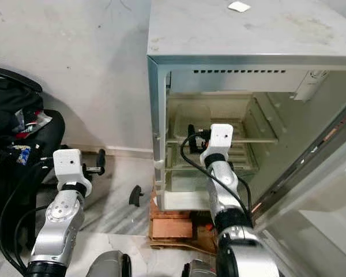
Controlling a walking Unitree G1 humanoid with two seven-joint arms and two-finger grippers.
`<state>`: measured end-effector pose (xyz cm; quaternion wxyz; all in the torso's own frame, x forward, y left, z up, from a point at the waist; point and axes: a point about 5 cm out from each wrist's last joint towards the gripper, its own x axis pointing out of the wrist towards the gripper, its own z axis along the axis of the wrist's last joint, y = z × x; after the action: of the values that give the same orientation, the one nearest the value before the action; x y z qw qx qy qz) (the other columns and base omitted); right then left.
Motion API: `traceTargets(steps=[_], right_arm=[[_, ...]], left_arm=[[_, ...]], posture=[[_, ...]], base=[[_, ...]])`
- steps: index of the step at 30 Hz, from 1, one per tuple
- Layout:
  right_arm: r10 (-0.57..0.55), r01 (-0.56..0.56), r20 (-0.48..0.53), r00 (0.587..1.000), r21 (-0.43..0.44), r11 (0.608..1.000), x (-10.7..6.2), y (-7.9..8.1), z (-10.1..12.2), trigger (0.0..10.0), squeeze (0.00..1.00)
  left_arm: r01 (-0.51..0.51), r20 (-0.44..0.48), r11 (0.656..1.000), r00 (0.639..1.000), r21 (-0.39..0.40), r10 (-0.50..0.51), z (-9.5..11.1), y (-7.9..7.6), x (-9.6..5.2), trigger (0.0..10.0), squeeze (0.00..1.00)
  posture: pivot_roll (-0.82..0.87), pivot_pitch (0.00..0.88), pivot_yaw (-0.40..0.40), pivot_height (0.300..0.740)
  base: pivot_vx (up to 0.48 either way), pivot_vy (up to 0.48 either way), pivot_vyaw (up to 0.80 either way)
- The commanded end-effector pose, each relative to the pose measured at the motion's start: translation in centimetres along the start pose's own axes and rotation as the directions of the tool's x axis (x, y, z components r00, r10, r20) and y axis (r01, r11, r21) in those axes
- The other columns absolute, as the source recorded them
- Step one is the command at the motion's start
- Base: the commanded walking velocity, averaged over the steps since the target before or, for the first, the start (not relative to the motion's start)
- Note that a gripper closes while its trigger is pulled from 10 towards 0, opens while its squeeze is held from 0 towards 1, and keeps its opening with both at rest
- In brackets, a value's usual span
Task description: Restocking fridge
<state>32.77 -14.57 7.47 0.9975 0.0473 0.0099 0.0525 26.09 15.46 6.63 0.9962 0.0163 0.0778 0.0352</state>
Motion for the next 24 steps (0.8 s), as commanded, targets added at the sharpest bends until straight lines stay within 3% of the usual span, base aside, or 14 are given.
traceTargets(steps=[1, 8, 12, 17, 21, 24], right_arm=[[0.035, -0.034, -0.009, 0.999, 0.012, 0.999, -0.4, 0.4, 0.1, 10.0, 0.00], [0.088, -0.087, 0.003, 0.996, -0.047, 0.995, -2.2, 0.1, 0.4, 10.0, 0.00], [0.009, -0.008, 0.017, 1.000, -0.062, 0.998, -3.0, -1.5, 0.7, 10.0, 0.00], [-0.179, 0.179, -0.020, 0.984, 0.016, 0.984, -4.4, -4.0, -0.3, 10.0, 0.00], [-0.260, 0.260, -0.022, 0.965, 0.003, 0.966, -5.1, -4.0, -0.4, 10.0, 0.00], [-0.220, 0.220, -0.003, 0.975, -0.020, 0.975, -5.0, -3.2, -0.2, 10.0, 0.00]], left_arm=[[0.019, -0.021, 1.000, 1.000, 0.020, -0.018, -0.4, 0.1, 0.1, 10.0, 0.00], [0.049, -0.026, 0.998, 0.999, 0.046, -0.048, -0.6, 0.1, 0.2, 10.0, 0.00], [0.041, -0.029, 0.998, 0.999, 0.049, -0.040, -0.8, 0.5, 0.2, 10.0, 0.00], [0.032, -0.034, 0.998, 0.999, 0.050, -0.031, -1.1, 0.6, 0.2, 10.0, 0.00], [0.038, -0.033, 0.998, 0.999, 0.048, -0.036, -1.0, 0.5, 0.5, 10.0, 0.00], [0.047, -0.031, 0.998, 0.998, 0.049, -0.046, -0.9, 0.3, 0.7, 10.0, 0.00]], posture=[[0.01, 0.000, 0.040, 0.740], [0.00, 0.000, 0.042, 0.740], [-0.01, 0.000, 0.033, 0.740], [-0.01, 0.000, 0.033, 0.740], [-0.03, 0.000, 0.070, 0.740], [-0.05, 0.000, 0.081, 0.740]], base=[[-0.334, 0.000, 0.00], [-0.334, 0.000, 0.00], [-0.333, 0.000, 0.00], [-0.329, 0.000, 0.00], [-0.330, 0.000, 0.00], [-0.328, 0.000, 0.00]])
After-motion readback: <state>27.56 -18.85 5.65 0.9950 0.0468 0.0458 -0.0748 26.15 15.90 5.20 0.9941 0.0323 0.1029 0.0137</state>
